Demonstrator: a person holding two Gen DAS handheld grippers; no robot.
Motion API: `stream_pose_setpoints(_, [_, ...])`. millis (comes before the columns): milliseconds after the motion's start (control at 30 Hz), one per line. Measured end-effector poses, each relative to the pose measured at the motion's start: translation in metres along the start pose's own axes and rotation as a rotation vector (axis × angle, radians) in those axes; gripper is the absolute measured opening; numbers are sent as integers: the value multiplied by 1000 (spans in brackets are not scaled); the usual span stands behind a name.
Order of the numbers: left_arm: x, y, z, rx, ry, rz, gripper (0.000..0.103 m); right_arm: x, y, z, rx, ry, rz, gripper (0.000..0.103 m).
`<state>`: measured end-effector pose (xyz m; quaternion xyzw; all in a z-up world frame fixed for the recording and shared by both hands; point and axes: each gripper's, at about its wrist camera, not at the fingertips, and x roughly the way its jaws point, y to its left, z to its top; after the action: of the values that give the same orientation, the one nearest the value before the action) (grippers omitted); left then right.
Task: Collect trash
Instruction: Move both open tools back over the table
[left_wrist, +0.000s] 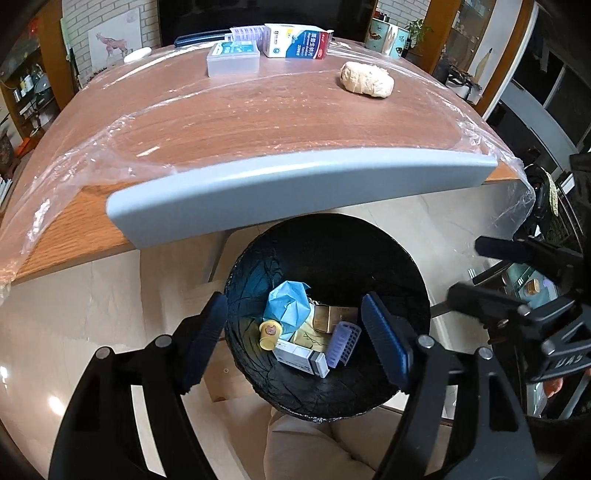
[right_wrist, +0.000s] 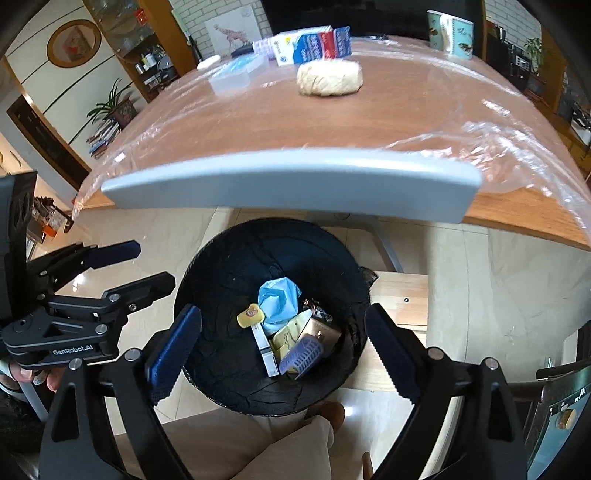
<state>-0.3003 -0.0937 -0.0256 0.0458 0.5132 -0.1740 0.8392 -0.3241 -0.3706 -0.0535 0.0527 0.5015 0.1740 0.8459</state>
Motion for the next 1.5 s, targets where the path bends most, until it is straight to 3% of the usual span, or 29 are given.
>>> stream_pose_setpoints(233, [-36,1,10,7,-91,47,89,-50,8,18,-43,-158,-44,95])
stream_pose_setpoints(333, [-55,9,23,-48,-168,116,98,-73,9,31,-32,-299,-70,99])
stream_pose_setpoints(433, [-66,23,41,-139,-221,112,101,-82,5,48,13,-372,-98,99])
stream_pose_setpoints(567, [-71,38,63,-202,-232,31,101,-80,-2,74,88,-345,-112,99])
stream_pose_setpoints(700, [-68,47,85,-206,-236,27,101,-72,0,93,84,-338,-163,99])
stream_pose_setpoints(967, [-40,67,120,-210,-182,6,101,-33,1,122,111,-265,-159,99])
stream_pose_setpoints(1500, [13,73,187,-151,-126,90,101,24,-18,164,172,-185,-206,99])
